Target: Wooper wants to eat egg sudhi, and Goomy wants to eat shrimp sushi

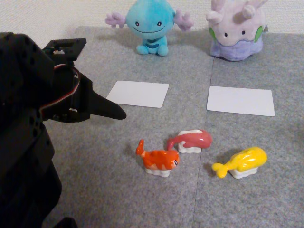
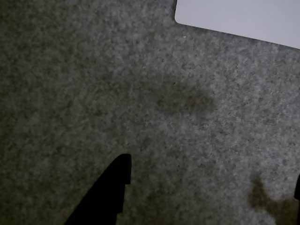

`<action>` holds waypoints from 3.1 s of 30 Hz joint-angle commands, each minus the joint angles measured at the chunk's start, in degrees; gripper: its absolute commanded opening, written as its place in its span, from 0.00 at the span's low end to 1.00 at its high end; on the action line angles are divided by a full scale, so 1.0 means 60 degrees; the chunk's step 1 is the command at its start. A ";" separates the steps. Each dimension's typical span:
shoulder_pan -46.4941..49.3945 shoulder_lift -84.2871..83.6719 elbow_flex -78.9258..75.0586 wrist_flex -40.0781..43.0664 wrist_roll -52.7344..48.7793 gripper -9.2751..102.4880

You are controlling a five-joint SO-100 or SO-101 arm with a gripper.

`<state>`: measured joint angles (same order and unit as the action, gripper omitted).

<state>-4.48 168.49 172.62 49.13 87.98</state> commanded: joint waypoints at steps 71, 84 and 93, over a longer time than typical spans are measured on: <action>0.7852 -0.4775 -0.7017 0.6885 -1.8721 0.44; 0.9038 -0.7134 -0.7002 0.5391 -2.0259 0.44; 0.8862 -0.8643 -0.7002 0.4395 -1.9497 0.44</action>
<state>49.04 117.69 132.63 77.61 -29.88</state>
